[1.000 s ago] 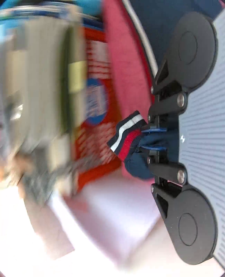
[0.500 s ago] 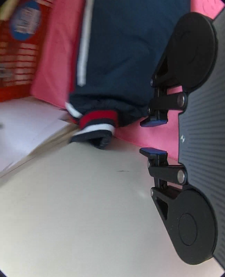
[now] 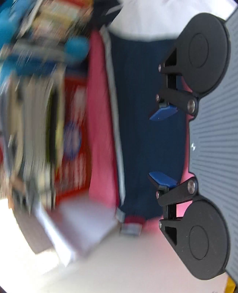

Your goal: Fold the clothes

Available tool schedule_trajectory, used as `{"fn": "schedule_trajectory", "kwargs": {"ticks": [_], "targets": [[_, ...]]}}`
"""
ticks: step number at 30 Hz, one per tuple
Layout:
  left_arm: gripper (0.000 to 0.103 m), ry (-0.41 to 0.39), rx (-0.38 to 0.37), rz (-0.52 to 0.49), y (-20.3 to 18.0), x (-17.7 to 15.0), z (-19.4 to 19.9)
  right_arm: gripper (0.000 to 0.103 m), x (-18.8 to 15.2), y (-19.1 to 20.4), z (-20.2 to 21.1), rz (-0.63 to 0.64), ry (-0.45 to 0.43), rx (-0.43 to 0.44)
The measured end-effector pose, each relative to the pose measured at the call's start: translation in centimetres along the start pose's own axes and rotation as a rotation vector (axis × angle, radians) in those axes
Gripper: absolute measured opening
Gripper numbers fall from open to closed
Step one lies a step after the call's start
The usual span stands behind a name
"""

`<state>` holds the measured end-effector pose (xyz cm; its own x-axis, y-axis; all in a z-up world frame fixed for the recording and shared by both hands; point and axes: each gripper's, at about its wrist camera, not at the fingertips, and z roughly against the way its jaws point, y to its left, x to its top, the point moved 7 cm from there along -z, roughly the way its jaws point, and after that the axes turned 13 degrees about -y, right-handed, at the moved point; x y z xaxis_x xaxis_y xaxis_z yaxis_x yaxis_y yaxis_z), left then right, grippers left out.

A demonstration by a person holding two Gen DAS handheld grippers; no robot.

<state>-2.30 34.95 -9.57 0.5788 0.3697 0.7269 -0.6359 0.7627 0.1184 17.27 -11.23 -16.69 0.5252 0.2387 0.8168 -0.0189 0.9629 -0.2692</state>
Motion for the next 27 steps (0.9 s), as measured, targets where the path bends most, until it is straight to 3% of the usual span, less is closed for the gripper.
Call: {"fn": "schedule_trajectory", "kwargs": {"ticks": [6,10,14,15,16,17,19,23,26,27], "targets": [[0.065,0.074,-0.022,-0.043,-11.3,-2.7,1.6,0.083,0.0,-15.9,-8.2,-0.22,-0.056,-0.149],[0.065,0.123,-0.027,-0.07,-18.7,-4.5,2.7,0.083,-0.4,-23.7,-14.0,-0.55,-0.039,-0.047],[0.065,0.172,-0.032,-0.098,-26.1,-6.3,3.8,0.088,-0.8,-25.6,-19.7,-0.744,0.027,0.062],[0.066,0.172,-0.033,-0.111,-27.5,-6.3,4.1,0.069,-0.6,-24.8,-20.0,-0.714,0.032,0.095],[0.066,0.159,-0.031,-0.13,-28.3,-6.0,4.5,0.04,-0.2,-23.8,-20.0,-0.669,0.034,0.129],[0.066,0.15,-0.028,-0.145,-29.1,-5.8,4.8,0.033,0.1,-22.8,-20.0,-0.623,0.036,0.163],[0.066,0.151,-0.016,-0.152,-30.1,-5.6,4.8,0.027,0.5,-18.3,-17.1,-0.405,0.016,0.318],[0.066,0.168,0.004,-0.133,-31.3,-5.0,4.1,0.029,-2.0,-9.8,-9.7,0.059,0.041,0.632],[0.066,0.165,0.014,-0.126,-31.6,-4.8,3.8,0.058,-4.0,-8.7,-6.6,0.133,0.059,0.67],[0.066,0.168,0.016,-0.122,-31.6,-4.9,3.6,0.07,-4.0,-9.4,-6.2,0.082,0.057,0.663]]}}
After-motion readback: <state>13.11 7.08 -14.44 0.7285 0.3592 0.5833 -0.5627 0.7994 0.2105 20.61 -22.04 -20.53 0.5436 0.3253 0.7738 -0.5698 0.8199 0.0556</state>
